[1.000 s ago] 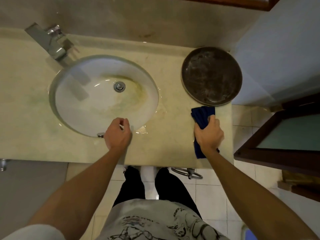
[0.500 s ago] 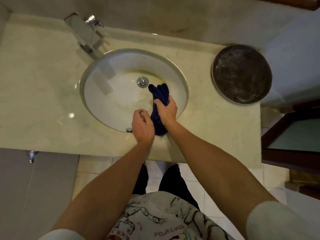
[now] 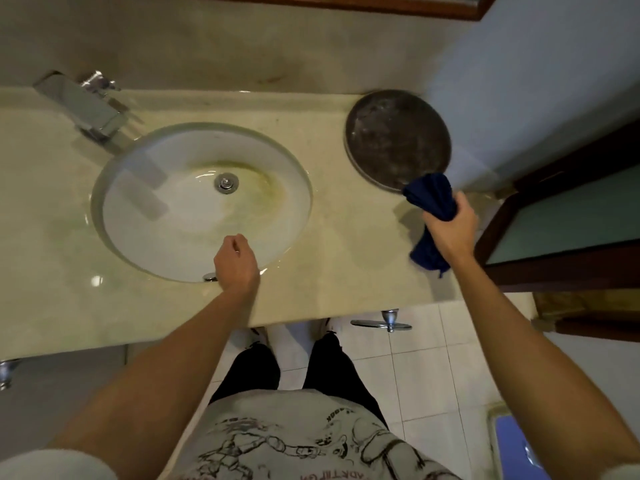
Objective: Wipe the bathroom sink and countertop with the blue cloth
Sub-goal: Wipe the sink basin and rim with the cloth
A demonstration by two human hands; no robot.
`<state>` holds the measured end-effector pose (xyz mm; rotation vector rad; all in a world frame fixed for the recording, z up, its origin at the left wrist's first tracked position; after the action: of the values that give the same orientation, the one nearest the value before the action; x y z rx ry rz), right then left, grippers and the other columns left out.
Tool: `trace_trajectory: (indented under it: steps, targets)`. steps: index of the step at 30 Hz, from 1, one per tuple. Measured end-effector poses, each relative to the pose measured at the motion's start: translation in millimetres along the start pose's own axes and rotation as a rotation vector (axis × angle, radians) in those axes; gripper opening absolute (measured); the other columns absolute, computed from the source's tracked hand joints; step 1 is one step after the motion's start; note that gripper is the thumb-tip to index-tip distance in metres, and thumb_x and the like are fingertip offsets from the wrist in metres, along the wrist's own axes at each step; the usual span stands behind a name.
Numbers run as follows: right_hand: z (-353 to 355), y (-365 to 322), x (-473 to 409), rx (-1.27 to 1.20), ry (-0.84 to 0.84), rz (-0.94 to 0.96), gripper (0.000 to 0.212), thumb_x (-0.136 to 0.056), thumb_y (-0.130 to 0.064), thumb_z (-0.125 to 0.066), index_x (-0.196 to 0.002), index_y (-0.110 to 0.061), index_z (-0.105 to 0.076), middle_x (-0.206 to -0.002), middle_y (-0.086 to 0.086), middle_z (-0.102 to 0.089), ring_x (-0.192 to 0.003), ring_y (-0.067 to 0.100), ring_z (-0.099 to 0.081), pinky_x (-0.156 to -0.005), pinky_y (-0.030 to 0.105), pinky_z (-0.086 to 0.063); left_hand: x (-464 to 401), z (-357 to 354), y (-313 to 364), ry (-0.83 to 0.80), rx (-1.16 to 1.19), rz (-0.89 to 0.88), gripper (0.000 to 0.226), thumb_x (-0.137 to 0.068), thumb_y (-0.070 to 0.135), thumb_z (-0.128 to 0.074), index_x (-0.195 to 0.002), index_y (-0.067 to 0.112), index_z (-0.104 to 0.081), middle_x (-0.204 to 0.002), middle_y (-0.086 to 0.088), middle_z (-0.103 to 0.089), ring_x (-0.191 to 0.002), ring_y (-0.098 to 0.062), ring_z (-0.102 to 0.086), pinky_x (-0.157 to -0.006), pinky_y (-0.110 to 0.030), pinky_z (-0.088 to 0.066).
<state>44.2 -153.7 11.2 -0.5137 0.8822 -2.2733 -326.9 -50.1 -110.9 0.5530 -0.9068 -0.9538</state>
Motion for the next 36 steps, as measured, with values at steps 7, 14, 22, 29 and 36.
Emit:
trace_trajectory:
  steps: [7, 14, 22, 29, 36]
  targets:
    - [13, 74, 7, 0.381, -0.012, -0.134, 0.032, -0.086, -0.028, -0.073, -0.108, -0.011, -0.058, -0.089, 0.001, -0.056, -0.080, 0.022, -0.050, -0.070, 0.031, -0.037, -3, -1, 1, -0.132, -0.332, -0.156, 0.033, -0.103, 0.033, -0.040, -0.097, 0.011, -0.064, -0.092, -0.008, -0.068, -0.085, -0.031, -0.061, -0.077, -0.037, -0.047]
    - [-32, 74, 47, 0.407, 0.003, -0.038, 0.033, -0.082, -0.040, -0.071, -0.099, -0.020, -0.051, -0.092, 0.002, -0.063, -0.076, 0.025, -0.058, -0.070, 0.032, -0.039, -20, 26, 4, -0.096, -0.682, -0.456, 0.047, -0.104, 0.042, -0.029, -0.072, 0.014, -0.050, -0.067, -0.002, -0.054, -0.063, -0.028, -0.054, -0.066, -0.040, -0.045]
    - [-157, -10, 124, 0.216, 0.078, -0.036, 0.029, -0.078, -0.033, -0.075, -0.096, -0.018, -0.057, -0.087, -0.002, -0.061, -0.067, 0.023, -0.057, -0.062, 0.028, -0.037, -71, 50, -10, -0.164, 0.125, 0.216, 0.047, -0.096, 0.046, -0.038, -0.080, 0.013, -0.067, -0.078, -0.004, -0.071, -0.066, -0.021, -0.064, -0.075, -0.038, -0.053]
    - [-265, -115, 189, -0.051, -0.130, -0.071, 0.029, -0.075, -0.040, -0.069, -0.098, -0.029, -0.055, -0.085, -0.011, -0.065, -0.071, 0.016, -0.061, -0.061, 0.032, -0.049, -92, 72, -4, -0.062, 0.297, 0.308, 0.043, -0.102, 0.040, -0.035, -0.086, 0.014, -0.066, -0.084, -0.003, -0.070, -0.071, -0.018, -0.063, -0.073, -0.032, -0.052]
    - [-272, -157, 162, -0.436, -0.417, -0.183, 0.020, -0.080, -0.018, -0.075, -0.091, -0.017, -0.059, -0.083, -0.001, -0.066, -0.071, 0.013, -0.062, -0.068, 0.037, -0.056, -96, 100, -16, -0.031, 0.020, 0.038, 0.046, -0.103, 0.038, -0.034, -0.101, 0.011, -0.070, -0.092, -0.003, -0.072, -0.085, -0.023, -0.066, -0.079, -0.031, -0.046]
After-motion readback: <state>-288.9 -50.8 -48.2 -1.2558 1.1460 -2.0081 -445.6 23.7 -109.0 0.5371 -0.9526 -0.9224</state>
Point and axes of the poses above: each hand's wrist, its own x-axis away from the middle knuckle, its own z-axis out of the back of the hand, y = z × x, the point moved 2 cm from there along -x, towards the middle knuckle
